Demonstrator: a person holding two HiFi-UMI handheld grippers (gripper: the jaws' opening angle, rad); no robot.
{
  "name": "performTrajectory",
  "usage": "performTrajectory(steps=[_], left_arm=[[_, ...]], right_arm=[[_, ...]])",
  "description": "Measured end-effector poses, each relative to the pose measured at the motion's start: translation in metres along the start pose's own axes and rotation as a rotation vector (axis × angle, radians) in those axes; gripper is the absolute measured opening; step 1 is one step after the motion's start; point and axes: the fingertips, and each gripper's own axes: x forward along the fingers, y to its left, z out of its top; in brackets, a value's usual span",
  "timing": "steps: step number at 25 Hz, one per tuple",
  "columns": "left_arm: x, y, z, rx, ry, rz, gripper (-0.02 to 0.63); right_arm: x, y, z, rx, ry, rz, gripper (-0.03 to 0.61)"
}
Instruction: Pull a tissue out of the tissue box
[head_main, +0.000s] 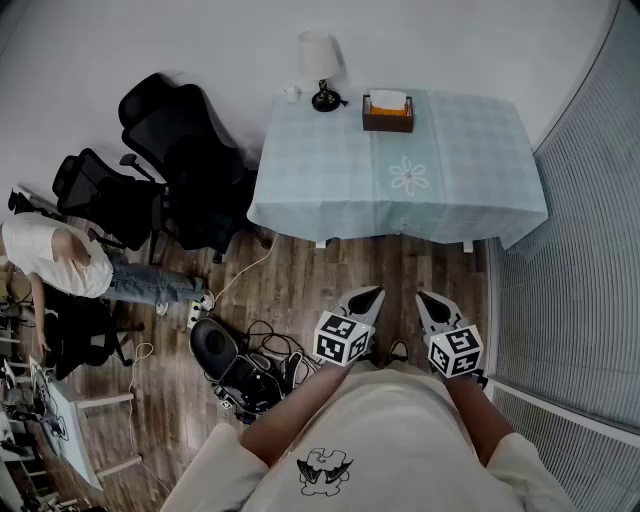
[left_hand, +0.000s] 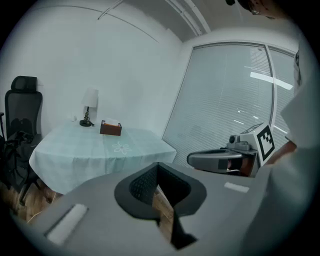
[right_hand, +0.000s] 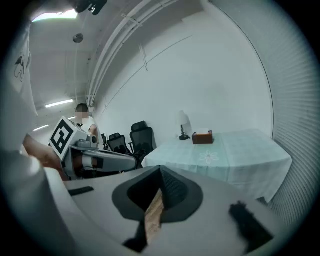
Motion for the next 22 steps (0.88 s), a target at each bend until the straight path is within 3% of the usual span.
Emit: performTrajectory(steps=[14, 22], left_arm=[[-0.003, 0.003, -0.002, -0.01, 0.003, 0.001, 0.006], [-0.01, 0.017, -0.004, -0.027, 0.0, 0.007, 0.006]], right_arm=[[0.001, 0.002, -0.002, 0.004, 0.009, -0.012, 0.005], [0.013, 0.005, -0.005, 0.057, 0.025, -0.006, 0.006]])
